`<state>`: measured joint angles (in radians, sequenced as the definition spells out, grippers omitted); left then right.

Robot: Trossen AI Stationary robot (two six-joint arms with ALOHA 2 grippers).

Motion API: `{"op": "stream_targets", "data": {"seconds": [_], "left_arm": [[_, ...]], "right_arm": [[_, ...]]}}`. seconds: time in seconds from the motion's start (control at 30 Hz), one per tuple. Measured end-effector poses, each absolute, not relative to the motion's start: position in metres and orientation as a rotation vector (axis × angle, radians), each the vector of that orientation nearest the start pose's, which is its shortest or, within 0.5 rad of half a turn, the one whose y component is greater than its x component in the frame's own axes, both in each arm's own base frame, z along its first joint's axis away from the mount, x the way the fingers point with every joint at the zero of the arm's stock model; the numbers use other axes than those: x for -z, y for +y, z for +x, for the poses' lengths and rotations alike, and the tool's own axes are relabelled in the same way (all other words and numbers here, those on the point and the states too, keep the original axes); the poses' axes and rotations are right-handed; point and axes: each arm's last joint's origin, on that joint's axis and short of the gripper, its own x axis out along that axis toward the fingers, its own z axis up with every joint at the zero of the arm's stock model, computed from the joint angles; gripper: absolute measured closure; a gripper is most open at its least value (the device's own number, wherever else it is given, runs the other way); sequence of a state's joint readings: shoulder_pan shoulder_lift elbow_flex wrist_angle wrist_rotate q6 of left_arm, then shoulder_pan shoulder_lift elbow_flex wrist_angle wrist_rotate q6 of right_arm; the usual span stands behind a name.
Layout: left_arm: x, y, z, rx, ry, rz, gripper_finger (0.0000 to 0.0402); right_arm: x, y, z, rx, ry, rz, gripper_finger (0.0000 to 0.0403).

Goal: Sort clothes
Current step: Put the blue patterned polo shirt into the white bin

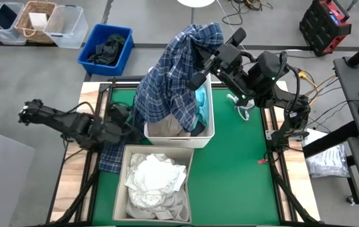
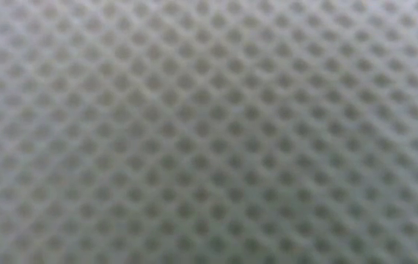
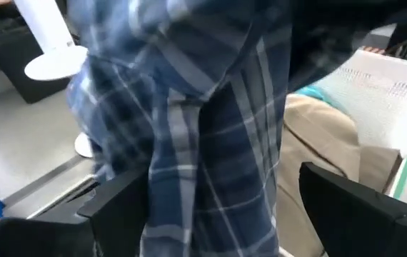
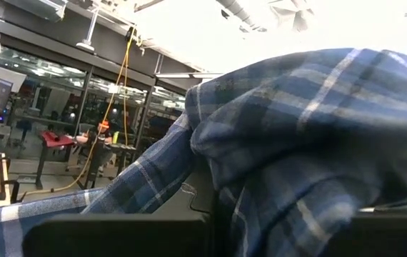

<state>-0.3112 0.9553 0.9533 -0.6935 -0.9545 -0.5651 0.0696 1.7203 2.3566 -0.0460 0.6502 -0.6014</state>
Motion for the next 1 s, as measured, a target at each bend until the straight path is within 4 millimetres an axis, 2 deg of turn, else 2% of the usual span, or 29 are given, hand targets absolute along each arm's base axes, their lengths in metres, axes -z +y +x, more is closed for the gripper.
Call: {"op": "stream_targets", "data": {"seconds": [0.2, 0.33, 0.43, 0.63, 0.83, 1.0], "left_arm": [[-0.318, -0.02, 0.183, -0.775, 0.362, -0.113, 0.0088], [-0.318, -0.02, 0.184, -0.774, 0.372, -0.09, 0.0134], [-0.318, -0.02, 0.184, -0.772, 0.369, -0.091, 0.0197], [-0.323, -0.021, 0.189, -0.748, 0.347, -0.041, 0.0377], [-0.342, -0.022, 0.193, -0.716, 0.221, -0.036, 0.0399], [-0.386, -0.02, 0.185, -0.707, 0.119, -0.049, 0.0401]], "right_arm": [[-0.609, 0.003, 0.297, 0.707, -0.368, -0.361, 0.039], [-0.609, 0.003, 0.297, 0.707, -0.365, -0.368, 0.039], [-0.608, 0.003, 0.297, 0.701, -0.358, -0.367, 0.039], [-0.604, 0.003, 0.3, 0.691, -0.317, -0.383, 0.039], [-0.597, 0.002, 0.304, 0.681, -0.241, -0.4, 0.039], [-0.58, 0.0, 0.31, 0.641, -0.075, -0.428, 0.039]]}}
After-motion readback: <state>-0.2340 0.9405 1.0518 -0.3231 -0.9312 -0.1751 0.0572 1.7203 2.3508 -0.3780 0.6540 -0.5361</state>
